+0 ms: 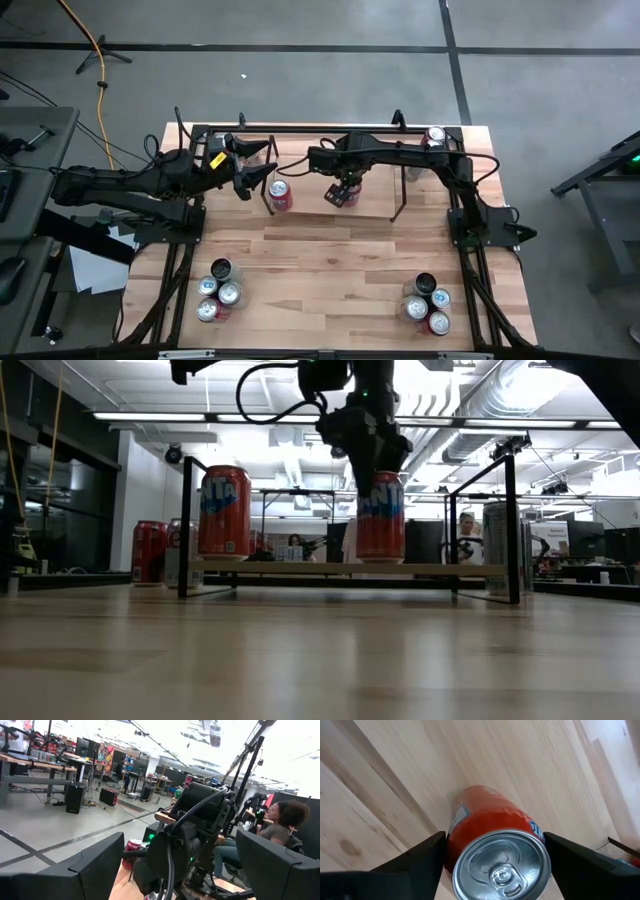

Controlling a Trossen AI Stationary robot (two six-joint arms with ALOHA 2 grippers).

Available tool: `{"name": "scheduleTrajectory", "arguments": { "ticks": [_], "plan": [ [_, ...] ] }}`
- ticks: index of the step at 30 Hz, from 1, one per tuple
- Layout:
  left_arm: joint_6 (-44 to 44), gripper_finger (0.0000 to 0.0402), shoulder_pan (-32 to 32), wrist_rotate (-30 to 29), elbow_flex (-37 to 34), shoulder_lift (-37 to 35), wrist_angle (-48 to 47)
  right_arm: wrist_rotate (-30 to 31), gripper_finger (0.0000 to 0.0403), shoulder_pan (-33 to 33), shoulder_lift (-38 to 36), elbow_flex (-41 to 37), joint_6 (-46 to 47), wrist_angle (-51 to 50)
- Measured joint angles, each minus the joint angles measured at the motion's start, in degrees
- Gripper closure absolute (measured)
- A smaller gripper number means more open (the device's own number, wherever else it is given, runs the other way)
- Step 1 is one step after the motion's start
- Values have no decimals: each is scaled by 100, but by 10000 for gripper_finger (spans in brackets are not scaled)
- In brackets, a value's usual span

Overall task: Place canned beverage on shelf
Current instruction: Put the red soda can on the shelf aligned with the other red soda can

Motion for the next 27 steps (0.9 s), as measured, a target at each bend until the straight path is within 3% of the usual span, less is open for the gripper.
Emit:
{"name": "scheduleTrajectory", "arguments": {
  "ticks": [5, 27],
  "plan": [
    [0, 64, 0, 1, 0, -1, -12, -51, 79, 7, 42, 13, 0, 92],
    [0, 64, 1, 4, 0, 0, -52, -145, 73, 4, 37, 20, -298, 100]
  ]
}}
